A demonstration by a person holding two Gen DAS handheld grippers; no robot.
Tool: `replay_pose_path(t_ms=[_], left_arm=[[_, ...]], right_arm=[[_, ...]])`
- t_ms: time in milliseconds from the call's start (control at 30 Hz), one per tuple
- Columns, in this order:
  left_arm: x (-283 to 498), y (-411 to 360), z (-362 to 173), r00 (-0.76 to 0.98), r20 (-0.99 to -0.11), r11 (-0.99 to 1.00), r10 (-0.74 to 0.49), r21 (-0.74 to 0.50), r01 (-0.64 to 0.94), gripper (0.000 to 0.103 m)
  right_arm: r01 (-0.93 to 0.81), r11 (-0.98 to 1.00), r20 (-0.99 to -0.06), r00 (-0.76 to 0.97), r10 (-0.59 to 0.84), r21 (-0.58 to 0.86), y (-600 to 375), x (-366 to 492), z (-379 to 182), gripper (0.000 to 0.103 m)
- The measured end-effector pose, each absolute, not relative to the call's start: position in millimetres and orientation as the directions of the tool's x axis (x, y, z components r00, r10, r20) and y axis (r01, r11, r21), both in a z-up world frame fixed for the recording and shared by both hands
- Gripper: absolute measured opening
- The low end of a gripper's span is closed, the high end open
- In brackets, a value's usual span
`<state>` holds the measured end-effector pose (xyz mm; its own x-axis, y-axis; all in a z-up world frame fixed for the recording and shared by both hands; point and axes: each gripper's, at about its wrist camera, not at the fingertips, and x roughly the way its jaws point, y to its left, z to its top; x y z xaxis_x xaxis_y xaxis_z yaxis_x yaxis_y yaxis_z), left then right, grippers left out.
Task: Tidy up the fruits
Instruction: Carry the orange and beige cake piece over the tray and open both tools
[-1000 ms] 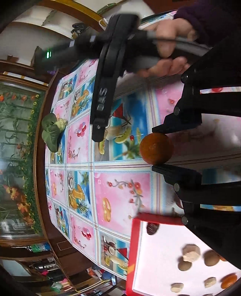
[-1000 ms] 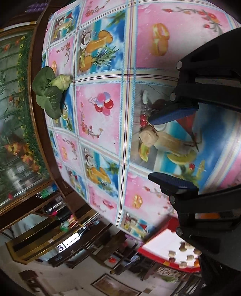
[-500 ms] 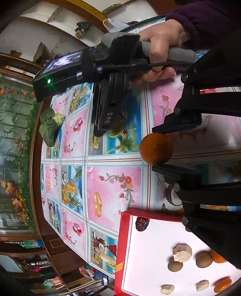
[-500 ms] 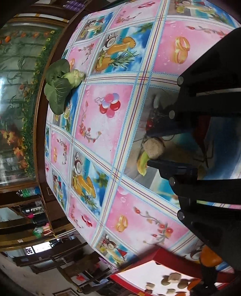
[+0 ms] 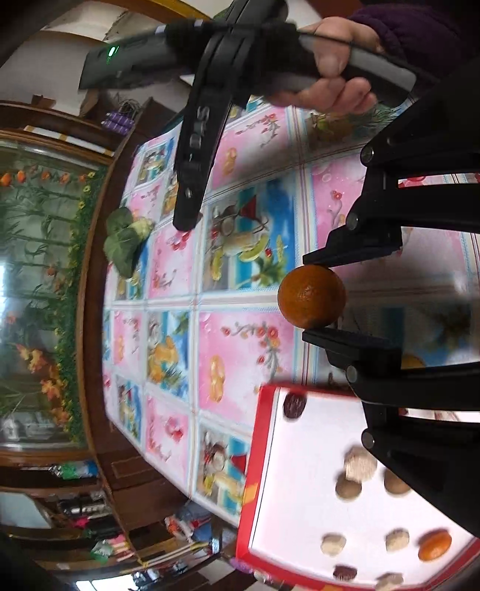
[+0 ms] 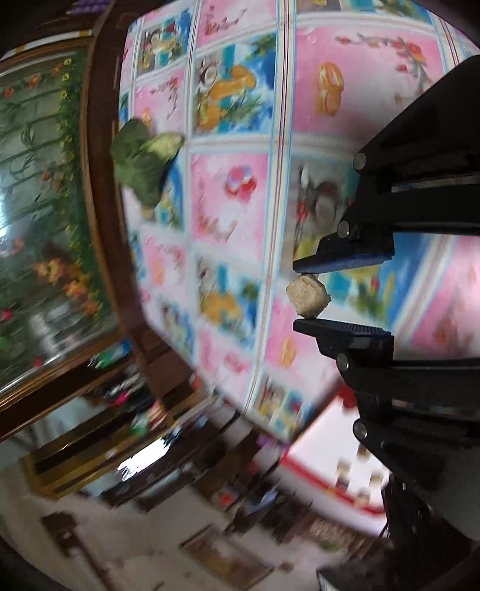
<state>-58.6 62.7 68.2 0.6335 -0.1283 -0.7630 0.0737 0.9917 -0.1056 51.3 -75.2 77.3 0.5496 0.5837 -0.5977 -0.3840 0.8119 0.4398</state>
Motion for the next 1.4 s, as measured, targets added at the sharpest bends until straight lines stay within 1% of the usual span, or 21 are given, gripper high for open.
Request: replay_pose_path(t_ms=[133, 267, 533, 700, 1000, 1100, 1233, 1400], left_arm=[[-68.3, 72.3, 83.0, 0.678, -0.731, 0.997, -0.077, -0.069, 0.039, 0.033], [-79.0, 82.6, 95.8, 0.716, -0.698, 0.999, -0.025, -0.038, -0.002, 0.033], [-92.9, 104.8, 107.1, 0.747, -0.664, 0.998, 0.035, -0.018, -0.062, 0.033], [-98.3, 119.4, 105.8, 0.75, -0.658, 0.995, 0.067, -0.01, -0.098, 0.033], [-108.7, 155.2, 90.4, 0.725, -0.68, 0.983, 0.111, -0.034, -0.182, 0.033], [-110.3, 163.0, 91.6, 0.725, -0.681, 0.981, 0.109, -0.045, -0.19, 0.033], [-116.2, 176.0, 105.1, 0.753, -0.645, 0.975, 0.135, -0.05, -0.218, 0.033], [-127.5, 197.1, 110.5, 0.763, -0.613, 0.959, 0.205, -0.03, -0.282, 0.033]], right_arm=[[-0.428, 0.758, -0.52, 0.555, 0.65, 0.491, -69.7, 35.2, 84.0, 0.027], [-0.453, 0.734, -0.493, 0.547, 0.677, 0.505, -58.8, 24.5, 84.4, 0.027], [-0.493, 0.721, -0.503, 0.518, 0.693, 0.486, -35.7, 7.7, 80.2, 0.027], [-0.508, 0.703, -0.487, 0.507, 0.711, 0.498, -27.7, 0.8, 80.1, 0.027], [-0.52, 0.674, -0.474, 0.48, 0.738, 0.524, -4.5, -10.9, 76.6, 0.027], [-0.5, 0.646, -0.453, 0.462, 0.763, 0.577, 0.5, -9.8, 74.1, 0.027], [-0.498, 0.625, -0.446, 0.439, 0.78, 0.602, 19.4, -9.6, 70.3, 0.027], [-0.531, 0.598, -0.455, 0.388, 0.801, 0.6, 46.4, -17.6, 67.3, 0.027]])
